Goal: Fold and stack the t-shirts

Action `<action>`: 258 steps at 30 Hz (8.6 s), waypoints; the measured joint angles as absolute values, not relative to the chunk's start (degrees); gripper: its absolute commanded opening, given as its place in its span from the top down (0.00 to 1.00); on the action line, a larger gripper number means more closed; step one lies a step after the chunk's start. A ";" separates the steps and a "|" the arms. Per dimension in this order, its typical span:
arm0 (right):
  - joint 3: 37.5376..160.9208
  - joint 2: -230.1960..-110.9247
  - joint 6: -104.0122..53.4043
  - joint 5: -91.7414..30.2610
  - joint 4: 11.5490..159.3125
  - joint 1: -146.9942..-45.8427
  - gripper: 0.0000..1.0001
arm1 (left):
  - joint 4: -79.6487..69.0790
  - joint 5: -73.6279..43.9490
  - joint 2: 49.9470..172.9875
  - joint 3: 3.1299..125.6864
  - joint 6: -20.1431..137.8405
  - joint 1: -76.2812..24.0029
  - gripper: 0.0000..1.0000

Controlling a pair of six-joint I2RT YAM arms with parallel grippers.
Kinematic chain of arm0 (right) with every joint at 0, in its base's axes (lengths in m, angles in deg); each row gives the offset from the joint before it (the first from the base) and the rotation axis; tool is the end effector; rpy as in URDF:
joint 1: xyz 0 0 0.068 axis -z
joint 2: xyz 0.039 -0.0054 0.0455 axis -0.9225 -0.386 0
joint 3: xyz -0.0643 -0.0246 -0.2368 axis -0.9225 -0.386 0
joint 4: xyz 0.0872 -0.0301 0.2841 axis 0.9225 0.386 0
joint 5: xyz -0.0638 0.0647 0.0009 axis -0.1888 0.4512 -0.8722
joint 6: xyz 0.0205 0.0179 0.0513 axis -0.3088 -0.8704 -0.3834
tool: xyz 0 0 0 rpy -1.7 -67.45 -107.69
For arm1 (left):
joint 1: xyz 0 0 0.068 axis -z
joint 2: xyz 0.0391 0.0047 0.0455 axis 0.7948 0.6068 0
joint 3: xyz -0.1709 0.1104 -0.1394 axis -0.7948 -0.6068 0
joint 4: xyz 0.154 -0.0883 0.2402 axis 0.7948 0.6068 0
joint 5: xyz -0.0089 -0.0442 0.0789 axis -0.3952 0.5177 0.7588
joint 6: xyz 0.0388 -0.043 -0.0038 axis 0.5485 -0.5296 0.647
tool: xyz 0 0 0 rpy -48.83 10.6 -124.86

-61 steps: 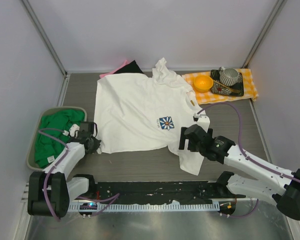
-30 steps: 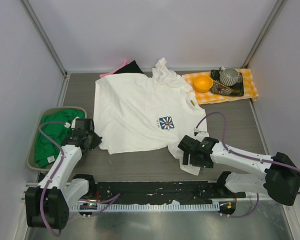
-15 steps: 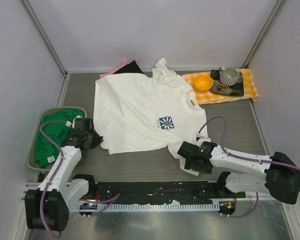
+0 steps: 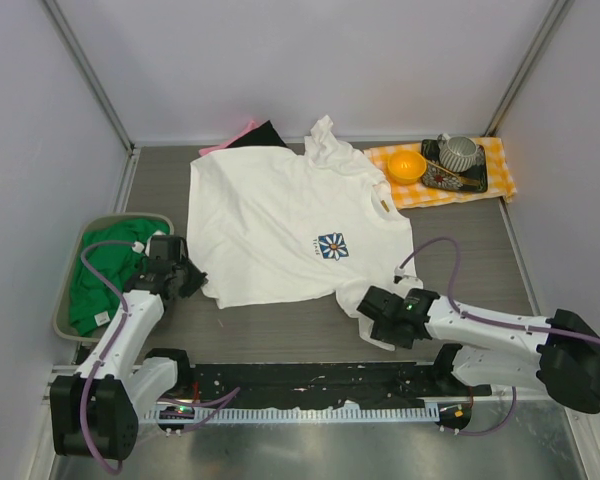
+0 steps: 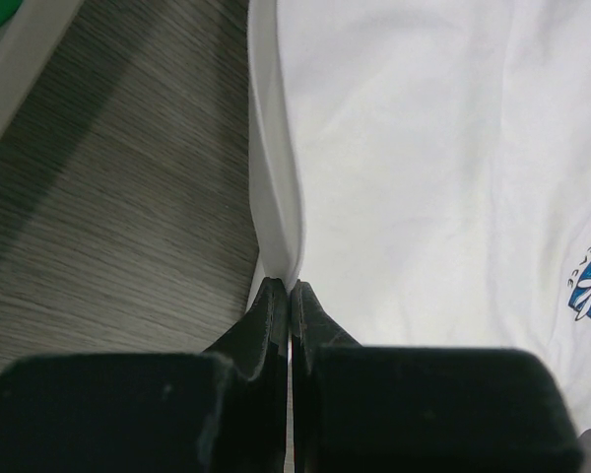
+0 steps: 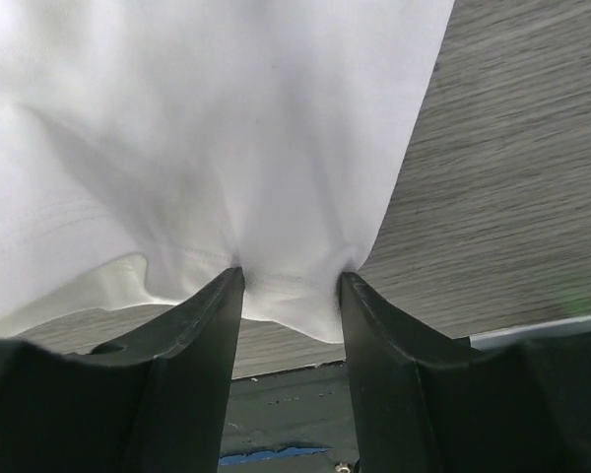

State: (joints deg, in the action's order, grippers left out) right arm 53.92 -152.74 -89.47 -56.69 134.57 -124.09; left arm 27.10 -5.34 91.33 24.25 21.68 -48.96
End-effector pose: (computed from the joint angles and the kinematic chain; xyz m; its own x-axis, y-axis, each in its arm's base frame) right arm 0.1200 0.1595 0.1082 -0.9072 0.2528 -0.3363 0.2618 0.9649 0.0190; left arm 0.2383 -0.0144 0.1581 -0.5679 -0.7166 -0.4050 -0.5695 0.6973 -0.4353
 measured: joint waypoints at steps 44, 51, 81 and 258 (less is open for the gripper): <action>79.19 -148.99 -66.76 -79.31 134.77 -110.86 0.99 | 38.20 1.19 87.55 38.08 24.34 -49.79 1.00; 79.54 -155.56 -56.23 -70.39 120.45 -101.88 0.99 | 37.70 1.19 91.87 39.20 24.47 -50.73 1.00; 99.21 -177.68 -47.72 -45.15 109.04 -83.63 0.99 | 32.09 1.78 113.45 52.23 24.17 -55.47 1.00; 86.05 -192.98 -46.56 -42.13 93.90 -90.97 0.00 | 3.04 7.36 128.79 40.93 21.17 -36.48 0.00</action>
State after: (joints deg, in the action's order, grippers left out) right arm 86.05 -192.98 -46.56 -42.13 93.90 -90.97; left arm 3.04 7.36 128.79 40.93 21.17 -36.48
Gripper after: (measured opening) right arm 0.996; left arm 0.996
